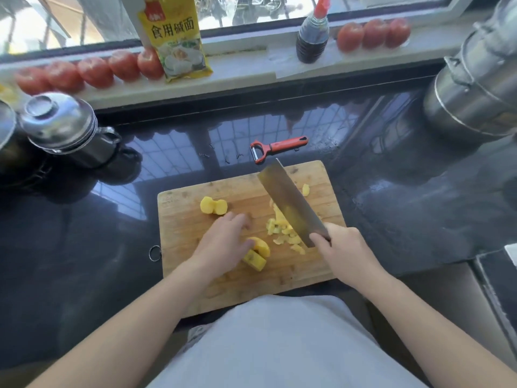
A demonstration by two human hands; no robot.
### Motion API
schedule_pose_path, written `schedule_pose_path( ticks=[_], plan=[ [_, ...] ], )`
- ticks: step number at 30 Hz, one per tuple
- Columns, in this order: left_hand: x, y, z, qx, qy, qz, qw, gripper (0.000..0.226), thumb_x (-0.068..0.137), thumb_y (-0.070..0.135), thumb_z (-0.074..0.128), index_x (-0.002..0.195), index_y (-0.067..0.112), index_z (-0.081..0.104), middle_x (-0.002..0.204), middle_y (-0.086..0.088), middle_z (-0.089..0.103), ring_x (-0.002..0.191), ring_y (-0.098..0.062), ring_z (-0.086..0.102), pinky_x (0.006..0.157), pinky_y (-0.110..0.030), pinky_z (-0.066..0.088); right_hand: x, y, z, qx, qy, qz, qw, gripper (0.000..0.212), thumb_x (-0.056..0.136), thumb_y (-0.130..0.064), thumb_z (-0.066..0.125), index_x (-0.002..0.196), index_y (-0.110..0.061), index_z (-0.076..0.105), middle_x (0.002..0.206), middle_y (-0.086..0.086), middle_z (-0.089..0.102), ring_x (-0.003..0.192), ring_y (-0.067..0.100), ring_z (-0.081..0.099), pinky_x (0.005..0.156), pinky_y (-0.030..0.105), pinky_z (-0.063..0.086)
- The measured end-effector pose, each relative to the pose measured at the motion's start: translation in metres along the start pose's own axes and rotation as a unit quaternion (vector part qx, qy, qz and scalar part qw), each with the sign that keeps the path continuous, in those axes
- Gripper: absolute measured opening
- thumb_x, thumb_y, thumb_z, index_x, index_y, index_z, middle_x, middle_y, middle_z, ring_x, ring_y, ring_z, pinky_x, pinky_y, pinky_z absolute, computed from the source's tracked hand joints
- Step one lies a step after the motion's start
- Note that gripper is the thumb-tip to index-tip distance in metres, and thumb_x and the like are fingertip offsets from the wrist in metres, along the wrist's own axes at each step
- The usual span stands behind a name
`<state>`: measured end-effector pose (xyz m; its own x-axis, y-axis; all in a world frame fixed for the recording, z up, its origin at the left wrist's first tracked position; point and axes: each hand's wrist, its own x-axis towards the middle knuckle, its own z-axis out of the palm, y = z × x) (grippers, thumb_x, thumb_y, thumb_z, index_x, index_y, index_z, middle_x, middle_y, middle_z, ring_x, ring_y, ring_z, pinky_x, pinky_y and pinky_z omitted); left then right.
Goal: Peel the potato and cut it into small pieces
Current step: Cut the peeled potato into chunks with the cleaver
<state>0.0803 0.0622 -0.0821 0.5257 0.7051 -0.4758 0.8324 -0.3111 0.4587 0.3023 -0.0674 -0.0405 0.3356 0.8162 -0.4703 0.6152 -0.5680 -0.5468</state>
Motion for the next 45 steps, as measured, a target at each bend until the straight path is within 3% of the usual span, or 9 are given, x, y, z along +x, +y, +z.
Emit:
schedule_pose_path(
  ticks=[4, 9, 16, 23, 28, 32, 35, 38, 45],
  plan=[
    [0.039, 0.015, 0.001, 0.111, -0.158, 0.13, 0.973, 0.034, 0.095, 0.019, 0.072, 0.127, 0.031, 0.069, 0.125, 0.005, 0.059, 0.118, -0.02, 0.056, 0.095, -0.034, 0.05, 0.001, 0.002, -0.003, 0.055, 0.025, 0.033, 0.998, 0.022, 0.103, -0.036, 0.051, 0.094, -0.022, 0.064, 0.082, -0.004, 0.068, 0.07, 0.016, 0.065, 0.064, 0.04, 0.059],
    [0.064, 0.015, 0.001, 0.081, -0.171, 0.079, 0.979, 0.029, 0.102, 0.023, 0.067, 0.131, 0.021, 0.07, 0.125, 0.0, 0.068, 0.101, -0.02, 0.059, 0.088, -0.033, 0.051, -0.005, 0.002, -0.002, 0.066, 0.022, 0.024, 0.997, 0.019, 0.104, -0.036, 0.05, 0.1, -0.024, 0.064, 0.084, -0.008, 0.067, 0.072, 0.013, 0.064, 0.061, 0.031, 0.057],
    [0.021, -0.018, -0.015, -0.325, 0.031, -0.115, 0.938, 0.017, 0.106, 0.022, 0.06, 0.116, 0.023, 0.074, 0.11, 0.008, 0.073, 0.099, -0.015, 0.072, 0.08, -0.027, 0.061, -0.003, 0.002, 0.005, 0.073, 0.008, 0.053, 0.996, 0.023, 0.103, -0.033, 0.05, 0.089, -0.022, 0.064, 0.074, 0.0, 0.064, 0.06, 0.013, 0.054, 0.049, 0.022, 0.04],
    [-0.013, -0.102, -0.017, -0.296, 0.181, -0.295, 0.89, 0.028, 0.102, 0.03, 0.063, 0.125, 0.016, 0.071, 0.116, 0.0, 0.074, 0.092, -0.021, 0.075, 0.086, -0.041, 0.061, 0.011, -0.006, 0.021, -0.011, -0.002, 0.08, 0.997, 0.033, 0.096, -0.052, 0.044, 0.082, -0.028, 0.06, 0.077, -0.004, 0.066, 0.07, 0.021, 0.064, 0.063, 0.047, 0.059],
    [0.014, -0.1, -0.013, -0.153, 0.155, -0.226, 0.949, 0.032, 0.105, 0.043, 0.055, 0.119, 0.02, 0.074, 0.114, -0.001, 0.072, 0.099, -0.021, 0.058, 0.084, -0.036, 0.046, 0.012, -0.014, 0.025, -0.034, -0.011, 0.088, 0.995, 0.033, 0.094, -0.055, 0.043, 0.084, -0.028, 0.059, 0.081, -0.006, 0.065, 0.072, 0.021, 0.064, 0.066, 0.049, 0.06],
    [-0.001, -0.079, -0.017, 0.016, 0.224, -0.225, 0.948, 0.035, 0.105, 0.046, 0.048, 0.103, 0.016, 0.067, 0.103, -0.004, 0.065, 0.091, -0.029, 0.057, 0.077, -0.042, 0.049, 0.003, -0.014, 0.021, -0.015, -0.006, 0.094, 0.995, 0.03, 0.097, -0.049, 0.046, 0.088, -0.025, 0.061, 0.084, -0.004, 0.066, 0.076, 0.02, 0.064, 0.068, 0.047, 0.06],
    [-0.025, -0.069, 0.002, 0.1, 0.28, 0.041, 0.954, 0.028, 0.096, 0.032, 0.066, 0.116, 0.012, 0.066, 0.109, -0.005, 0.064, 0.097, -0.028, 0.062, 0.077, -0.044, 0.056, -0.007, -0.009, 0.019, 0.001, -0.002, 0.099, 0.995, 0.026, 0.1, -0.039, 0.048, 0.09, -0.02, 0.064, 0.081, 0.002, 0.065, 0.072, 0.025, 0.064, 0.065, 0.047, 0.059],
    [-0.031, -0.064, 0.034, 0.156, 0.086, 0.248, 0.952, 0.064, 0.087, 0.024, 0.078, 0.146, 0.021, 0.054, 0.141, -0.005, 0.059, 0.124, -0.026, 0.057, 0.099, -0.043, 0.055, -0.013, -0.002, 0.022, -0.012, -0.001, 0.1, 0.995, 0.028, 0.102, -0.037, 0.048, 0.093, -0.015, 0.063, 0.08, 0.003, 0.065, 0.072, 0.025, 0.063, 0.068, 0.046, 0.058],
    [-0.019, -0.046, 0.042, -0.017, 0.051, 0.087, 0.995, 0.023, 0.096, 0.037, 0.071, 0.115, 0.026, 0.065, 0.104, 0.011, 0.064, 0.096, -0.013, 0.055, 0.082, -0.031, 0.048, -0.017, -0.01, 0.029, -0.034, -0.015, 0.064, 0.997, 0.028, 0.102, -0.036, 0.048, 0.086, -0.017, 0.06, 0.075, 0.0, 0.059, 0.068, 0.022, 0.056, 0.061, 0.038, 0.046]
  ],
)
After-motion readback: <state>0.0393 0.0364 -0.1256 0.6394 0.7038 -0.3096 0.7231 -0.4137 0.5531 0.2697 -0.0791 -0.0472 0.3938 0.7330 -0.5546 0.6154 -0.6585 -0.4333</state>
